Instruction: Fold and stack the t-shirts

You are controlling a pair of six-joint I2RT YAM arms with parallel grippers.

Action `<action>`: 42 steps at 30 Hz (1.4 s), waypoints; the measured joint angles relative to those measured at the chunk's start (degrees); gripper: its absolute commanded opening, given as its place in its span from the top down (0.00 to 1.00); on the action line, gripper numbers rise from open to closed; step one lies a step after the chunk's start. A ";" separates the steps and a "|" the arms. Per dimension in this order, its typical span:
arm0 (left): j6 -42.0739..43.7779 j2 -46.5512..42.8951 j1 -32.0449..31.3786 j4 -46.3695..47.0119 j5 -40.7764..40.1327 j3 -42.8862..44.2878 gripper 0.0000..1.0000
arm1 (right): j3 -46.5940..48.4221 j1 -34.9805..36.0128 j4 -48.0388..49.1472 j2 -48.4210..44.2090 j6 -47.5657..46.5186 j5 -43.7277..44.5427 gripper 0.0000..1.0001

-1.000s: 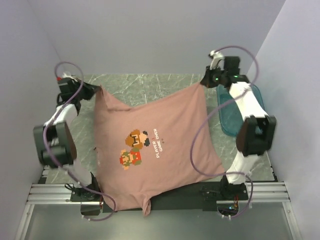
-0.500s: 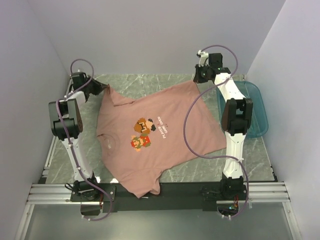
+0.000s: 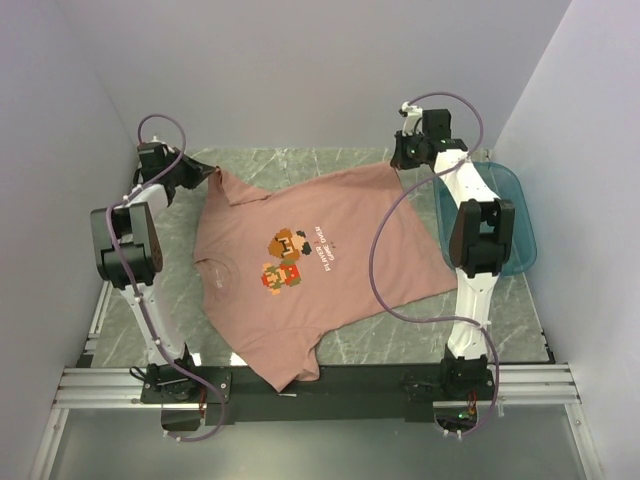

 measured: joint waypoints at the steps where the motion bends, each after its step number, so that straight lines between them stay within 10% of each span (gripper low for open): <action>1: 0.09 -0.83 0.00 0.20 0.17 -0.92 1.00 | -1.01 -0.09 0.07 -0.81 0.00 -0.09 1.00; 25: 1.40 -27.52 0.00 1.60 4.37 -22.18 1.00 | -8.37 -1.55 2.21 -7.23 -0.48 -0.94 1.00; 42: 2.60 -38.97 0.00 -1.86 4.83 -29.99 1.00 | 3.02 -1.70 0.76 1.09 0.57 0.94 1.00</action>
